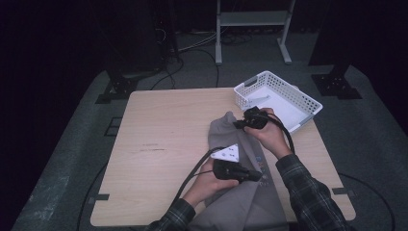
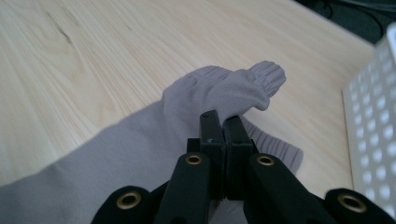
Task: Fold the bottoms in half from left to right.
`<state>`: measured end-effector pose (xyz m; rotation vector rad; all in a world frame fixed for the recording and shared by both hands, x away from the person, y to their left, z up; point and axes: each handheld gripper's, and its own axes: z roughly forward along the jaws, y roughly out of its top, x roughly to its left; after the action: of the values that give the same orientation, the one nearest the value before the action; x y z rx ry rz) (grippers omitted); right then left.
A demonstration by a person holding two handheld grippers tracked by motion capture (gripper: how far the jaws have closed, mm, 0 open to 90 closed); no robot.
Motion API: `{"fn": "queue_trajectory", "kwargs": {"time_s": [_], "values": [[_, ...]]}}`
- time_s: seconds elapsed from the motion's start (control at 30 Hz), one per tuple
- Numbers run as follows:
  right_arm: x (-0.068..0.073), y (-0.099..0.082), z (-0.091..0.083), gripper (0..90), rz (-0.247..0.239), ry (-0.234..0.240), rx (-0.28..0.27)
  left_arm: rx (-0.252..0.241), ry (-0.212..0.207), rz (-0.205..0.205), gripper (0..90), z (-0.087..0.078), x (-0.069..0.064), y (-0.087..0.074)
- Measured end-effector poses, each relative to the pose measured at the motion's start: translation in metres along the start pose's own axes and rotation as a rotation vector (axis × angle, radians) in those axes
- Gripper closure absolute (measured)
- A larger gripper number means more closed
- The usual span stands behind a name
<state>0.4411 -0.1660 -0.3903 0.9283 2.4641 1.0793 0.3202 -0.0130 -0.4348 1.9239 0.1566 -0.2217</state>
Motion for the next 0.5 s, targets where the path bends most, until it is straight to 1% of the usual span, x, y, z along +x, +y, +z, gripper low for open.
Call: {"fn": "queue_trajectory", "kwargs": {"time_s": [0.07, 0.17, 0.2, 0.23, 0.27, 0.3, 0.33, 0.37, 0.4, 0.47, 0.5], "values": [[-0.004, -0.012, 0.003, 88.1, 0.007, -0.027, 0.023, 0.014, -0.008, -0.015, 89.1, 0.013, 0.002, -0.006], [-0.009, -0.031, 0.008, 87.1, 0.025, -0.041, 0.05, 0.052, -0.02, -0.029, 87.9, 0.027, 0.005, -0.014], [-0.011, -0.037, 0.009, 86.1, 0.028, -0.047, 0.063, 0.061, -0.022, -0.032, 85.0, 0.029, 0.005, -0.016], [-0.013, -0.043, 0.009, 84.1, 0.037, -0.052, 0.077, 0.063, -0.014, -0.033, 80.7, 0.03, 0.005, -0.017], [-0.015, -0.048, 0.01, 81.2, 0.044, -0.057, 0.084, 0.07, -0.013, -0.033, 77.3, 0.028, 0.006, -0.017], [-0.017, -0.052, 0.01, 76.7, 0.051, -0.065, 0.088, 0.071, -0.009, -0.036, 72.9, 0.025, 0.006, -0.016], [-0.018, -0.057, 0.009, 72.4, 0.064, -0.075, 0.094, 0.073, 0.006, -0.033, 68.4, 0.019, 0.006, -0.014], [-0.02, -0.061, 0.008, 69.6, 0.08, -0.084, 0.094, 0.073, 0.022, -0.025, 66.0, 0.012, 0.006, -0.013], [-0.021, -0.064, 0.005, 66.9, 0.086, -0.09, 0.089, 0.08, 0.039, -0.024, 64.7, 0.003, 0.006, -0.011], [-0.022, -0.069, -0.001, 62.0, 0.104, -0.096, 0.066, 0.09, 0.085, -0.024, 60.8, -0.017, 0.007, -0.012], [-0.022, -0.072, -0.005, 59.3, 0.103, -0.102, 0.06, 0.101, 0.112, -0.024, 60.3, -0.028, 0.007, -0.013]]}}
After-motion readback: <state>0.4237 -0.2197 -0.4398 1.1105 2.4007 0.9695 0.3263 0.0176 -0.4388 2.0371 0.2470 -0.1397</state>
